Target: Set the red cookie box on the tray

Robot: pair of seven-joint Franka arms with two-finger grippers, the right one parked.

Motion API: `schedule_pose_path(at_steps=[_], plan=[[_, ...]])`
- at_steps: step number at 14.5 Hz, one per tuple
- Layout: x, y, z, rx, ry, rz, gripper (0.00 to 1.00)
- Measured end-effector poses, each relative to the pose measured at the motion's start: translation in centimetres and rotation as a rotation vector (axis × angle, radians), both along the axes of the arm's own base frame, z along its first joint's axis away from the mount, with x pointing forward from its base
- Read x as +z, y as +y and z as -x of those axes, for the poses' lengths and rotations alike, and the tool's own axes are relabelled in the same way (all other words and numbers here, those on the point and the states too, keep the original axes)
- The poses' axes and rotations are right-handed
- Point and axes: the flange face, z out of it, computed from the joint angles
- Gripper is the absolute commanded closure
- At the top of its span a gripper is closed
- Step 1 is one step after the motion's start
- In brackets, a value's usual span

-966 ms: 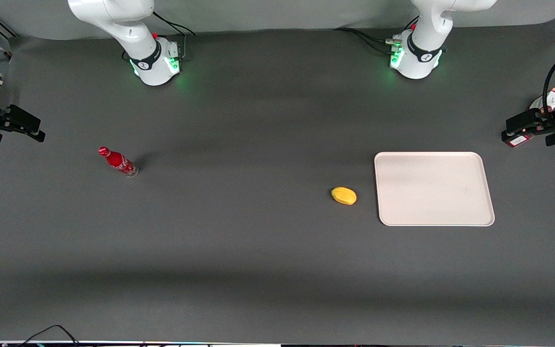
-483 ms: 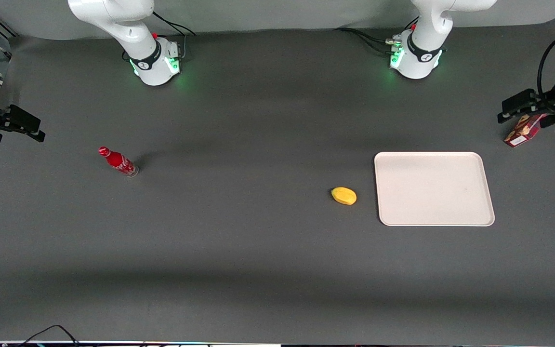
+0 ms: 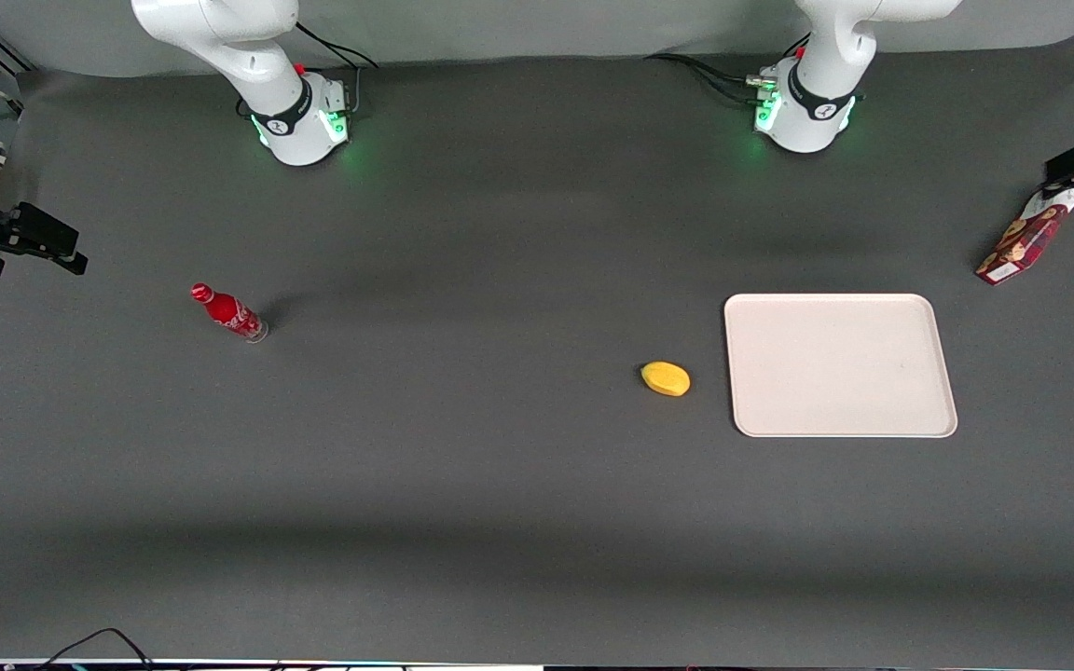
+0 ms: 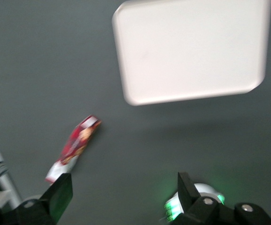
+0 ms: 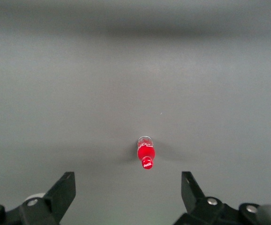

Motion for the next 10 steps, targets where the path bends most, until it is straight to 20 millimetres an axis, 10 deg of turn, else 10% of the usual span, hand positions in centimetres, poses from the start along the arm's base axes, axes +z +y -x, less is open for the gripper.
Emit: schedule_pose_path(at_steps=[6,10], plan=[[-12.8,18.7,8.4,-0.185,0.038,0.025,0.0],[-22.5,22.7,12.8,-0.344,0.033,0.022,0.0]])
